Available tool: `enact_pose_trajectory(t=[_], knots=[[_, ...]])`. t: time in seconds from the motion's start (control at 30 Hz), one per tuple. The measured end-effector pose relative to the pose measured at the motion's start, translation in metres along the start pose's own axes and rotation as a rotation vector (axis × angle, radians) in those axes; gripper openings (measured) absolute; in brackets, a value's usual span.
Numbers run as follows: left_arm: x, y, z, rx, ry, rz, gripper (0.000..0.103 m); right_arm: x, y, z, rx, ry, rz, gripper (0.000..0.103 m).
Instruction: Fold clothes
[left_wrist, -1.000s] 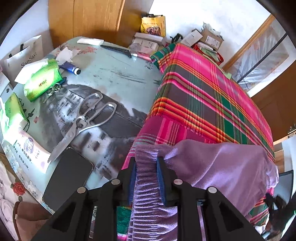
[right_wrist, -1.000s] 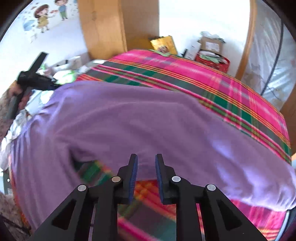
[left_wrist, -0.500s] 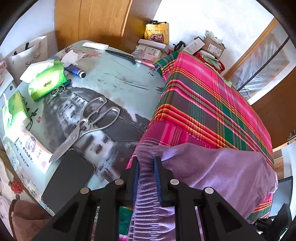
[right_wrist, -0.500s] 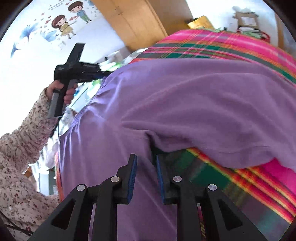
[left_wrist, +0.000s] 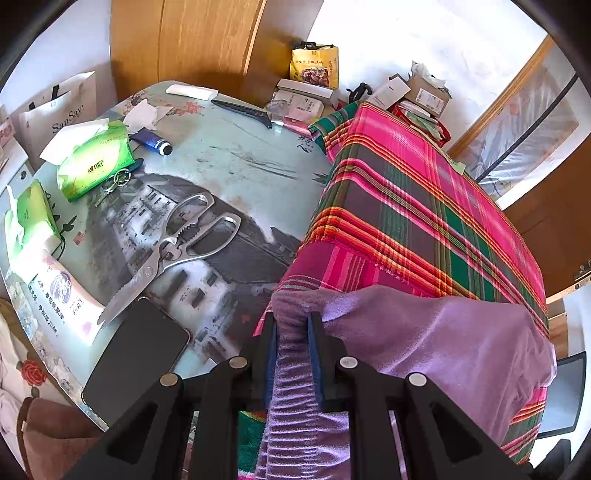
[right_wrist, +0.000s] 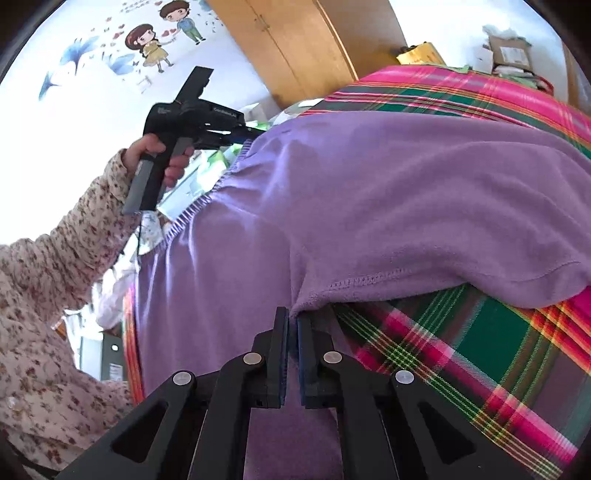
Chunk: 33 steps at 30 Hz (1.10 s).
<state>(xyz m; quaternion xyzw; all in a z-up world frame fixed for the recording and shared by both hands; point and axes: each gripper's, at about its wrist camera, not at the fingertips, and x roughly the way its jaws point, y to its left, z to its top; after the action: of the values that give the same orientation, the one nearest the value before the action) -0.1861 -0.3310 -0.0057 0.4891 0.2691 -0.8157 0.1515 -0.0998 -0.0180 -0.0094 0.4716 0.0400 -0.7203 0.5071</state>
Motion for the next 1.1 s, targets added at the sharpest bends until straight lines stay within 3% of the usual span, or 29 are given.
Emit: enact_pose_trajectory(t=[0.33,0.57,0.67,0.8,1.1], knots=[[0.0,-0.001,0.0,-0.018,-0.003,0.01,0.017,-0.028,-0.036,0.015,0.082,-0.099,-0.166,0.004],[-0.005,-0.001,-0.002,-0.01,0.002,0.003,0.017,-0.029,-0.039,0.016,0.117,-0.07,-0.205,0.011],[-0.01,0.001,-0.003,-0.019,0.016,-0.008,0.017,-0.054,-0.033,0.01,0.125,-0.119,-0.216,0.018],[-0.025,0.0,-0.012,0.006,0.015,-0.017,0.017,-0.095,-0.029,-0.004,0.17,-0.196,-0.272,0.019],[-0.085,0.008,-0.046,0.063,-0.035,-0.064,0.017,-0.212,-0.004,-0.078,0.314,-0.395,-0.55,0.019]])
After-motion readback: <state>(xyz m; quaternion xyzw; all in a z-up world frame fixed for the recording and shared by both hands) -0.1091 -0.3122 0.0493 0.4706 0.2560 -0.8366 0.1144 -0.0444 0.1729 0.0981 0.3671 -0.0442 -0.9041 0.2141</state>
